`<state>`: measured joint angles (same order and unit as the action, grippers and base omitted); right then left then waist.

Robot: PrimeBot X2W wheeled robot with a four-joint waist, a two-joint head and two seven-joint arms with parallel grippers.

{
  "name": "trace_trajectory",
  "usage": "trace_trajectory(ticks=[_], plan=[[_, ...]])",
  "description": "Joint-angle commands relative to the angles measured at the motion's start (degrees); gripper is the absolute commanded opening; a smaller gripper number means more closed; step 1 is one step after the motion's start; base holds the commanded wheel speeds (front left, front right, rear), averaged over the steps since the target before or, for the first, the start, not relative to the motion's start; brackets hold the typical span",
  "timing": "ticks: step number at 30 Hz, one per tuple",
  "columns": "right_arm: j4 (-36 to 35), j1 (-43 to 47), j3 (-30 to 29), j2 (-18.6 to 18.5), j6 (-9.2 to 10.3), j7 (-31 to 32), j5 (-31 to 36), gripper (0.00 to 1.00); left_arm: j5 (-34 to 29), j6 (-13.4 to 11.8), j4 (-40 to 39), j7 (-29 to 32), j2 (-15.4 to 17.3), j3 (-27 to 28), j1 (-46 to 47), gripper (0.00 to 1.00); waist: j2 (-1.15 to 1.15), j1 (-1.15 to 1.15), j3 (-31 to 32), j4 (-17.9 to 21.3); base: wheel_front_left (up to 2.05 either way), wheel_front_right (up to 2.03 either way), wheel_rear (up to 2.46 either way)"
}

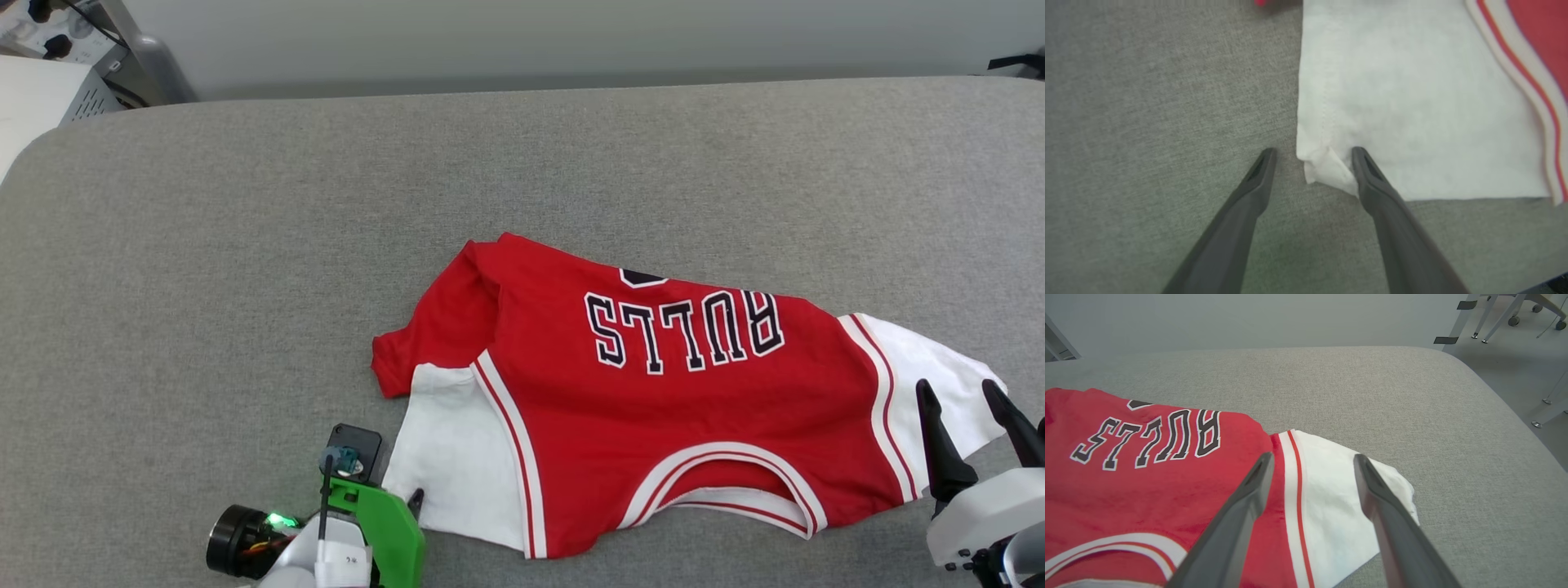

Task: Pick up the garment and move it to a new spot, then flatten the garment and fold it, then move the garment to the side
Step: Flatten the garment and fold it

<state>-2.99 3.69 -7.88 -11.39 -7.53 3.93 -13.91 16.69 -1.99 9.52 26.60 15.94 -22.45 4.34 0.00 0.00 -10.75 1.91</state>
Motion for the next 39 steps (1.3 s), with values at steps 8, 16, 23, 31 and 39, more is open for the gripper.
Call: trace_trajectory(ticks=[8,16,23,31,39], plan=[[2.20,0.53,0.59,-1.86,0.04,2.93,-0.53,1.00,3.77,-1.24,0.54,-3.44,-2.22,2.29,-0.72,0.00,0.00,0.00,3.13,-2.14,0.00,0.00,0.00],[2.60,4.13,0.36,-4.14,0.04,11.30,0.11,1.00,6.23,-3.25,-7.21,-4.33,1.01,7.38,-3.91,0.00,0.00,0.00,5.88,-4.61,0.00,0.00,0.00],[1.56,6.08,-2.16,-4.26,0.04,21.09,0.64,1.00,9.05,-3.04,-18.06,1.80,3.57,7.96,-7.87,0.00,0.00,0.00,5.19,-6.47,0.00,0.00,0.00],[1.56,2.87,-4.97,-4.13,0.04,29.56,2.07,1.00,10.47,-3.70,-25.83,6.42,4.44,7.22,-10.03,0.00,0.00,0.00,2.59,-7.51,0.00,0.00,0.00],[6.47,-0.89,-3.36,-6.62,0.04,31.36,2.46,1.00,10.31,-3.27,-27.09,7.54,4.51,5.99,-8.42,0.00,0.00,0.00,0.28,-8.58,0.00,0.00,0.00]])
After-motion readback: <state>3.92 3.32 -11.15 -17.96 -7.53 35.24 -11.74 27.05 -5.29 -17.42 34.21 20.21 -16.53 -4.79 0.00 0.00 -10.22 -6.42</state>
